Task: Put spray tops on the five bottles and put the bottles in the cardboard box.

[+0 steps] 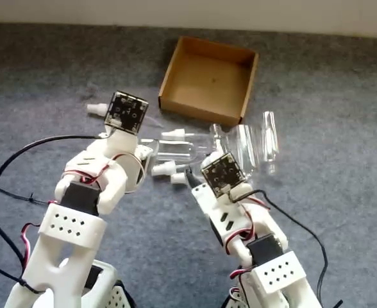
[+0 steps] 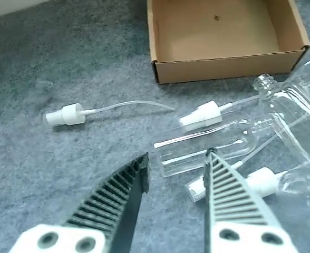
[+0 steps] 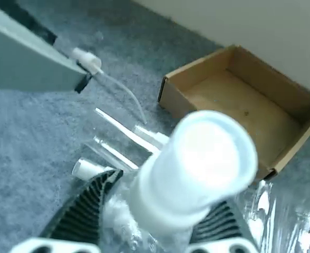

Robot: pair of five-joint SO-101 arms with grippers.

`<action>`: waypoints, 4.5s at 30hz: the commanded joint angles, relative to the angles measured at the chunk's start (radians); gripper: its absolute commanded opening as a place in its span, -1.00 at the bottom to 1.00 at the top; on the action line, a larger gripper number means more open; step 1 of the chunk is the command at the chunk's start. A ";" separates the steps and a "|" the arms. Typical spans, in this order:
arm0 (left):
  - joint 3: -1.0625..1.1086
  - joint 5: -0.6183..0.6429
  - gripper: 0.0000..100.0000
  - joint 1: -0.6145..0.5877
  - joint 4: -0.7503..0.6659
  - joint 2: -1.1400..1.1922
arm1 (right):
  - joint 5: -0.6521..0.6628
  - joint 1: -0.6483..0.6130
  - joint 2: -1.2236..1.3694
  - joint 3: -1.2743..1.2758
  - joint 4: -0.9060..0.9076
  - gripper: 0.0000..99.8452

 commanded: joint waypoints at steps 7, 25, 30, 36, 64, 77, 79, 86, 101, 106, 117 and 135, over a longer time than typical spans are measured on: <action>0.081 -0.006 -0.66 -0.091 -0.002 -0.010 | -0.003 0.163 0.217 -0.507 0.140 -0.99; 0.246 -0.008 -0.66 -0.234 -0.002 -0.010 | -0.009 0.369 1.620 -1.673 -0.223 -0.99; 0.252 -0.008 -0.66 -0.229 -0.003 -0.010 | -0.009 0.394 2.014 -2.144 -0.205 -0.99; 0.254 -0.008 -0.66 -0.232 -0.003 -0.010 | -0.060 0.398 2.416 -2.681 -0.039 -0.99; 0.254 -0.008 -0.66 -0.234 -0.002 -0.010 | -0.005 0.430 2.589 -2.784 0.127 -0.99; 0.254 -0.008 -0.66 -0.234 -0.002 -0.010 | -0.005 0.430 2.589 -2.784 0.128 -0.58; 0.254 -0.008 -0.66 -0.234 -0.002 -0.010 | -0.005 0.430 2.589 -2.784 0.128 -0.57; 0.254 -0.008 -0.66 -0.234 -0.002 -0.010 | -0.009 0.420 2.586 -2.790 0.128 -0.42; 0.254 -0.011 -0.66 -0.234 -0.002 -0.010 | -0.005 0.392 2.580 -2.793 0.183 -0.22; 0.254 -0.052 -0.66 -0.234 -0.002 -0.010 | 0.000 0.392 2.580 -2.795 0.185 -0.22; 0.254 -0.052 -0.66 -0.234 -0.002 -0.010 | 0.043 0.392 2.580 -2.959 0.185 -0.21; 0.254 -0.054 -0.66 -0.234 -0.003 -0.010 | 0.040 0.358 2.447 -3.232 0.398 -0.22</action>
